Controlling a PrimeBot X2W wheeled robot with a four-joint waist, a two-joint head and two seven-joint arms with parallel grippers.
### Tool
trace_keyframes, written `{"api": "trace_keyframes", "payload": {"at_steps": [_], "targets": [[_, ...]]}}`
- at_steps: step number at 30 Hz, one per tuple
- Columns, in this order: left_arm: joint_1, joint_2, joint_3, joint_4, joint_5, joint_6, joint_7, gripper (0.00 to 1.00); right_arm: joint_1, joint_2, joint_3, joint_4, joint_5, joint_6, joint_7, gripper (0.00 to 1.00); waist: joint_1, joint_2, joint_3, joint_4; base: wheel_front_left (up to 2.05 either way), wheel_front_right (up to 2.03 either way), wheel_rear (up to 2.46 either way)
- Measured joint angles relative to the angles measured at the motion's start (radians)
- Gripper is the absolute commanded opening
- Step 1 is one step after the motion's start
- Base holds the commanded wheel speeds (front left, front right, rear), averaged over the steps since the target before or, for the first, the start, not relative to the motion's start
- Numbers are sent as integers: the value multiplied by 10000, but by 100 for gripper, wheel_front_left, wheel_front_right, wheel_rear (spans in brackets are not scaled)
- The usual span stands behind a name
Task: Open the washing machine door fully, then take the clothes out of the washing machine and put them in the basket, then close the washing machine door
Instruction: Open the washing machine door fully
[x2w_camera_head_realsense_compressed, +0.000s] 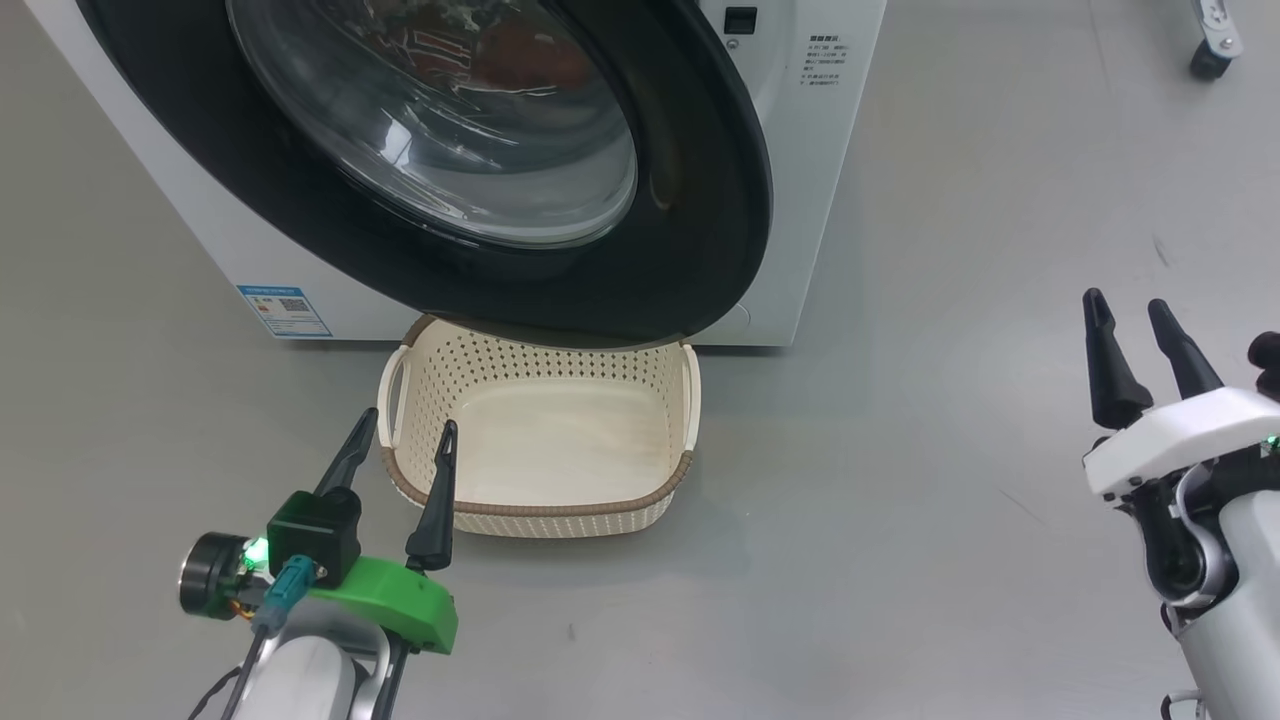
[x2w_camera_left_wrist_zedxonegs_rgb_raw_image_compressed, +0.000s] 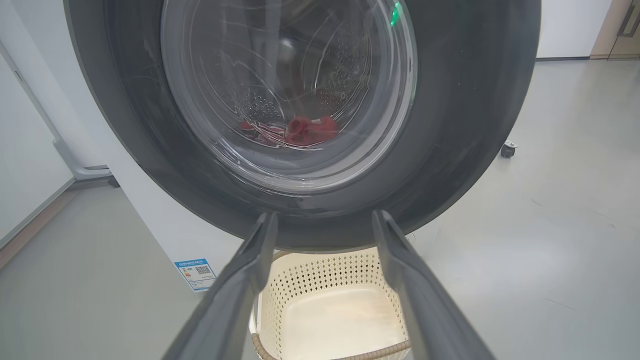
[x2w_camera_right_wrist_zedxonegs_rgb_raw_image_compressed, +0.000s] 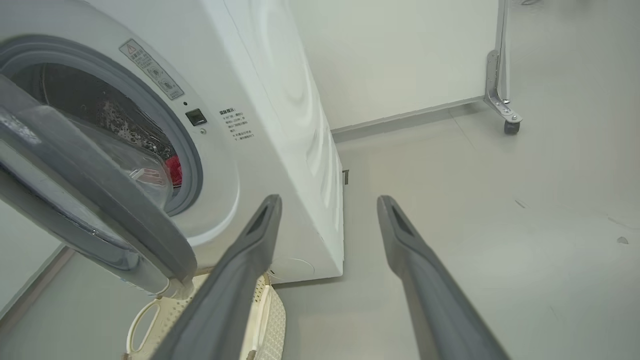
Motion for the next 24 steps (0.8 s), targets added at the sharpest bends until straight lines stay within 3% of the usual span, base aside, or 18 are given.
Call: {"api": "trace_keyframes", "payload": {"at_steps": [3,12,16,24], "targets": [[41,8,36,23,2,0,0,100,141,-42,257,-44,-732,-19,-593,100,0,0,-46,-53,0,0,0],[150,10,151,56,4,6,0,100,866,-77,907,-48,-2309,-874,-1526,100,0,0,-111,-130,0,0,0],[167,10,222,75,4,23,0,100,1115,50,965,-19,-2491,-1162,-1528,100,0,0,-122,-146,0,0,0],[214,12,267,109,6,100,0,100,1359,430,1070,38,-2569,-1352,-1544,100,0,0,-130,-194,0,0,0]]}}
